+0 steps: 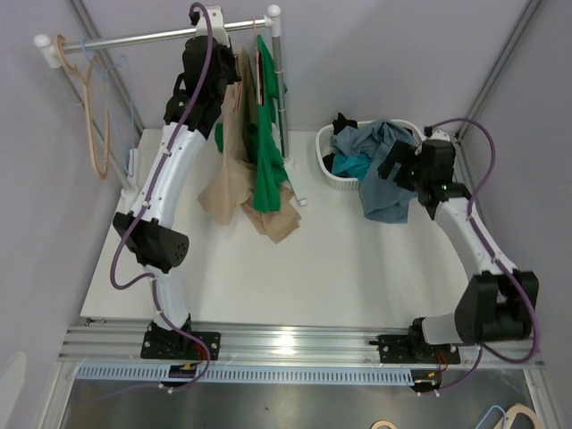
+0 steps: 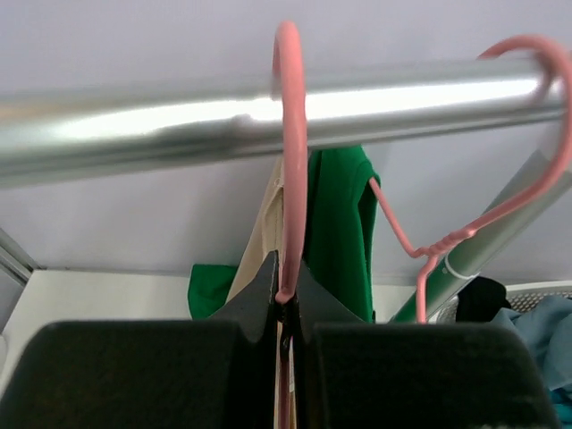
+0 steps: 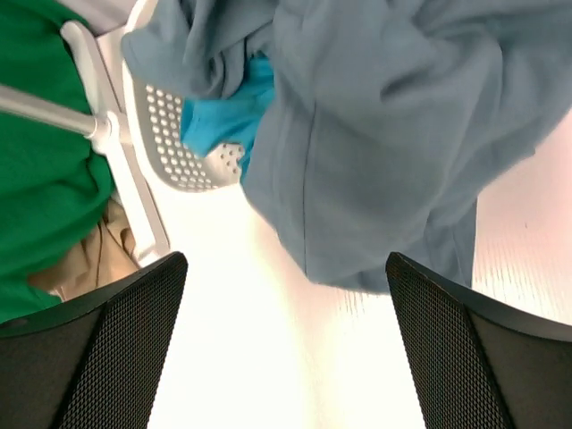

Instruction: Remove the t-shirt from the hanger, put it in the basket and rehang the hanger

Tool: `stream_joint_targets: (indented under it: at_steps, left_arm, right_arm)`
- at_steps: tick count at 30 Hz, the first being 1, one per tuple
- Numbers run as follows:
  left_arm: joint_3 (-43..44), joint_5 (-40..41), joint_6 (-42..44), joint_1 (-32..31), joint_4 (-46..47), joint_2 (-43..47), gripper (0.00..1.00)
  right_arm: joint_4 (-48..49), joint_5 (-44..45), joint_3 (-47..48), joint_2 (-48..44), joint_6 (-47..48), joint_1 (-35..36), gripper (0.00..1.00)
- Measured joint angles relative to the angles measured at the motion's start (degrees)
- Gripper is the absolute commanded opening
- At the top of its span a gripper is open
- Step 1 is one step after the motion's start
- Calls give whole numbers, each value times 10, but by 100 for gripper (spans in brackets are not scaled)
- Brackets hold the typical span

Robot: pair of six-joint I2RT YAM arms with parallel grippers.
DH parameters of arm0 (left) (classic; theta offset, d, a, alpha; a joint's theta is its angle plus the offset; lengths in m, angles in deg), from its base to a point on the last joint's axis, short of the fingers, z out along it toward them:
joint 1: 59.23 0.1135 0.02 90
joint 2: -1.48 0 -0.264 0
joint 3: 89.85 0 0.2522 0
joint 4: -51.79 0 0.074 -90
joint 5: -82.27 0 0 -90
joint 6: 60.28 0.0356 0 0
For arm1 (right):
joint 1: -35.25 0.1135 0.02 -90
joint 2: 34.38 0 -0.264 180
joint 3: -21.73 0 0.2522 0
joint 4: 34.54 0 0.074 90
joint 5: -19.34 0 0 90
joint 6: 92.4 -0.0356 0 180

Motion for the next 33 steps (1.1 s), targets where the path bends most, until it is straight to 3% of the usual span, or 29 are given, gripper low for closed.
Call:
stream_joint_targets:
  at_steps: [4,11,15,22,24,25,27,28,33]
  left_arm:
    - [12,-7,7,0,-6,23,1]
    - [15,-30,9,1,-31,129,1]
    - [14,-37,4,1,-48,194,1]
    - [-34,-38,-34,-6,-77,339,1]
    - [-55,-38,-41,-10,-84,379,1]
    - [-66,-38,-45,-11,-86,397,1]
    - [-83,-38,-47,-12,-92,425,1]
    - [-85,-37,-46,-12,-95,434,1]
    - [-80,-35,-47,-12,-104,441,1]
  right_arm:
    - [21,53,-118,-103,-2,30,100]
    - [143,157,-228,-104,10,53,100]
    - [217,174,-232,-38,29,58,99]
    - [247,164,-127,161,23,61,95]
    - [246,160,-107,193,18,64,84]
    - [244,158,-100,203,16,66,62]
    - [235,153,-85,217,13,70,34]
    - [230,149,-78,221,13,71,0]
    - [187,126,-48,221,-6,74,0]
